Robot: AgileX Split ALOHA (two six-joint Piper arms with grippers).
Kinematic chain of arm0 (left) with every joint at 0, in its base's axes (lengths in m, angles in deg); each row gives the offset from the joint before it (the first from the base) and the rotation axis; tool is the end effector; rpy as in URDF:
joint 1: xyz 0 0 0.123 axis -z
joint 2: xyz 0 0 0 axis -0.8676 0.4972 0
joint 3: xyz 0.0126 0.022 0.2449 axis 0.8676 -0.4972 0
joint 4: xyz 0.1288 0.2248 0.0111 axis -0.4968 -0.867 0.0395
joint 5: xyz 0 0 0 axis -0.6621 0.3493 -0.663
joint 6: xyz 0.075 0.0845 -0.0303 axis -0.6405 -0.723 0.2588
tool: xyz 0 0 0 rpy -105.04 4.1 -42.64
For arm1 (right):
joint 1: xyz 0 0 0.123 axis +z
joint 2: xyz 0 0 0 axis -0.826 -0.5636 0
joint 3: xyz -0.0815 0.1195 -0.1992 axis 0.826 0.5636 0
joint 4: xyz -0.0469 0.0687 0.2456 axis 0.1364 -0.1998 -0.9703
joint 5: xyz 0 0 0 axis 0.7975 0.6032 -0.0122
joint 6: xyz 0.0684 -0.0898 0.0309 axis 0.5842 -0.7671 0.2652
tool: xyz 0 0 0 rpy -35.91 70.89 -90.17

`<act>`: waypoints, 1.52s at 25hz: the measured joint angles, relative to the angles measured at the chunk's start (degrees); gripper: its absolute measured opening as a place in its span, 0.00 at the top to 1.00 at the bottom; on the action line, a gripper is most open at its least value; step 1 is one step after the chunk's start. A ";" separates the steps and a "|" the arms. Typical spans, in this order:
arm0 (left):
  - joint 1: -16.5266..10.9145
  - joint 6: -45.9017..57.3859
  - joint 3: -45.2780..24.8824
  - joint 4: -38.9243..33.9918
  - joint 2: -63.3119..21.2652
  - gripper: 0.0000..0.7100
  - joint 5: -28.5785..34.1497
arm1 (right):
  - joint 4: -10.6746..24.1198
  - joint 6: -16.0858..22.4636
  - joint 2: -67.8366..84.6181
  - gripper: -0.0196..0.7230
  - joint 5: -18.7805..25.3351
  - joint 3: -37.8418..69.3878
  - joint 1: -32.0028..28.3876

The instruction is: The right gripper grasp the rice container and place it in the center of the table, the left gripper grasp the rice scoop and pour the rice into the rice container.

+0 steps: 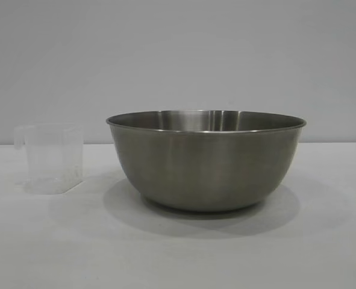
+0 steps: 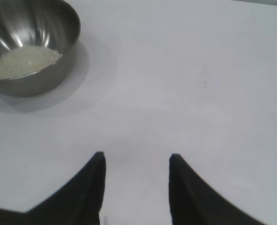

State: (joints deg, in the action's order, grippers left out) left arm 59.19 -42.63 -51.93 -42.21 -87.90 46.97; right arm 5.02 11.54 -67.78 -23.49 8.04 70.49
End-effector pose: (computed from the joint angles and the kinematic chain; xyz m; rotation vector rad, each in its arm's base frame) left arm 0.0601 0.0022 0.2591 -0.0151 2.1026 0.0263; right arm 0.0707 0.0146 0.2520 -0.2692 2.2003 0.1042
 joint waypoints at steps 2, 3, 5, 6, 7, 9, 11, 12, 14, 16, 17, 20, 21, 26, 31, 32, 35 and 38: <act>0.00 0.00 0.00 0.00 0.00 0.66 0.00 | 0.00 0.00 0.00 0.58 0.00 0.00 0.00; 0.00 0.00 0.00 0.00 0.00 0.66 0.00 | 0.00 0.00 0.00 0.58 0.00 0.00 0.00; 0.00 0.00 0.00 0.00 0.00 0.66 0.00 | 0.00 0.00 0.00 0.58 0.00 0.00 0.00; 0.00 0.00 0.00 0.00 0.00 0.66 0.00 | 0.00 0.00 0.00 0.58 0.00 0.00 -0.11; 0.00 0.00 0.00 0.00 0.00 0.66 0.00 | 0.00 0.00 0.04 0.58 0.00 0.00 -0.53; 0.00 0.00 0.00 0.00 0.00 0.66 0.00 | 0.00 0.00 0.91 0.58 0.00 0.00 -2.91; -0.13 0.00 0.00 0.00 0.00 0.66 0.00 | 0.00 0.00 2.72 0.58 0.00 0.00 -6.28; -0.68 0.00 0.00 0.00 0.00 0.66 0.00 | 0.00 0.00 3.96 0.58 0.00 0.00 -7.48; -2.36 0.00 0.00 0.00 0.00 0.66 0.00 | 0.00 0.00 5.35 0.58 0.00 0.00 -9.71; -3.97 0.00 0.00 0.11 -0.13 0.66 0.00 | 0.04 0.00 5.71 0.58 0.16 0.00 -11.10; -4.53 0.00 0.00 0.11 -0.13 0.66 0.00 | 0.04 0.00 5.71 0.58 0.16 0.00 -11.59; -5.02 0.00 0.00 0.11 -0.13 0.66 0.00 | 0.04 0.00 5.71 0.58 0.16 0.00 -12.07; -5.12 0.00 0.00 0.11 -0.13 0.66 0.00 | 0.04 0.00 5.71 0.58 0.16 0.00 -12.07; -5.06 0.00 0.00 0.11 -0.13 0.66 0.00 | 0.04 0.00 5.71 0.58 0.16 0.00 -12.07; -5.06 -0.03 0.00 0.11 -0.13 0.66 0.00 | -0.41 -0.14 5.71 0.58 0.16 0.00 -12.07; -5.06 -0.03 0.00 0.11 -0.13 0.66 0.00 | -0.41 -0.01 5.71 0.58 0.16 0.00 -12.07; -5.06 -0.03 0.00 0.11 -0.13 0.66 0.00 | -0.49 0.64 5.71 0.58 0.16 0.00 -12.07; -5.06 -0.03 0.00 0.11 -0.13 0.66 0.00 | -0.49 1.00 5.71 0.58 0.16 0.00 -12.07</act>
State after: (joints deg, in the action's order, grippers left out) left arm 54.13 -42.66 -51.93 -42.09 -88.02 46.97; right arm 4.53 12.54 -62.07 -23.34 8.04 58.42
